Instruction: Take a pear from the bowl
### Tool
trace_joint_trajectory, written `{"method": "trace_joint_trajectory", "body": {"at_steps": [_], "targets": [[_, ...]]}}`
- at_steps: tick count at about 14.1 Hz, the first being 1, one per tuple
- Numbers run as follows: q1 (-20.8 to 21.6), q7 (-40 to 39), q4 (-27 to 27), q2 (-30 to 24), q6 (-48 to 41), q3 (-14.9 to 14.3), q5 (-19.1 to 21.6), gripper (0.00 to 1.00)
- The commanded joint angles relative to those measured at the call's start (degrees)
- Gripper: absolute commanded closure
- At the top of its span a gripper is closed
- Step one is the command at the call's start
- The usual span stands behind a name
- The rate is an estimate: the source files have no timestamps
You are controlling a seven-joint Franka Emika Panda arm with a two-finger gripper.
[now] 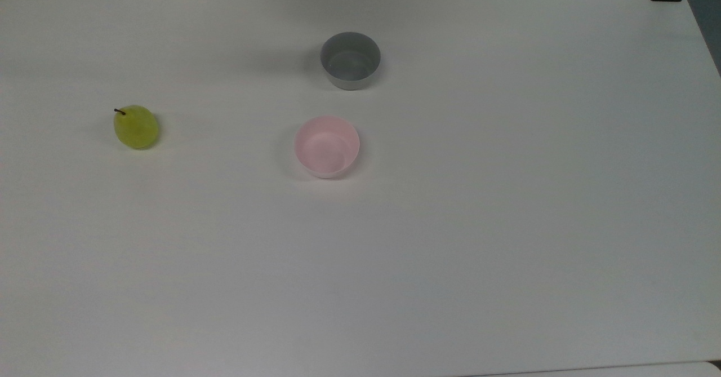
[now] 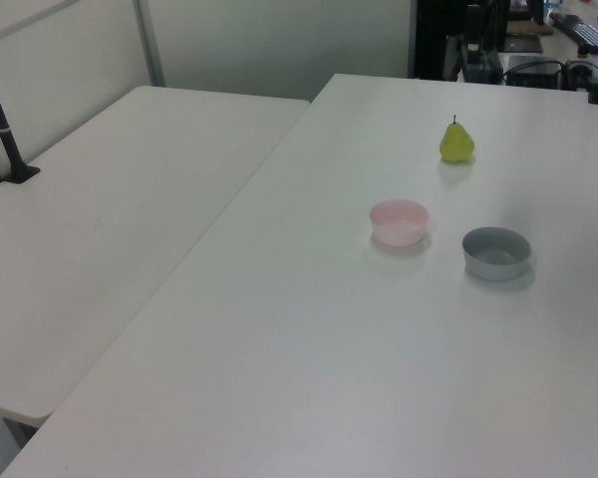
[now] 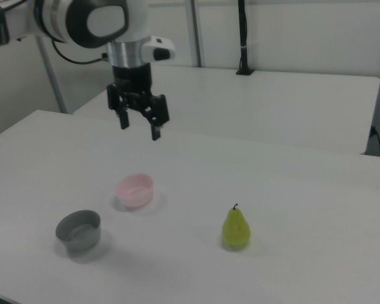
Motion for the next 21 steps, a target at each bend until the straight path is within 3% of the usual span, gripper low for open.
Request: {"method": "trace_joint_trajectory", "body": {"at_steps": [1, 5, 8, 11, 21], "targets": [[3.8, 2.5, -0.6, -3.2, -3.0, -0.4, 1.2, 0.0], [5.7, -0.4, -0.8, -2.8, -0.2, -0.4, 4.2, 0.0], [8.8, -1.1, -2.0, -1.6, 5.3, -0.4, 3.2, 0.0], [9.2, -0.8, -4.0, -1.1, 10.7, 0.6, -1.1, 0.0], [9.1, -0.7, -4.0, -0.7, 10.2, 0.7, -1.5, 0.0]]}}
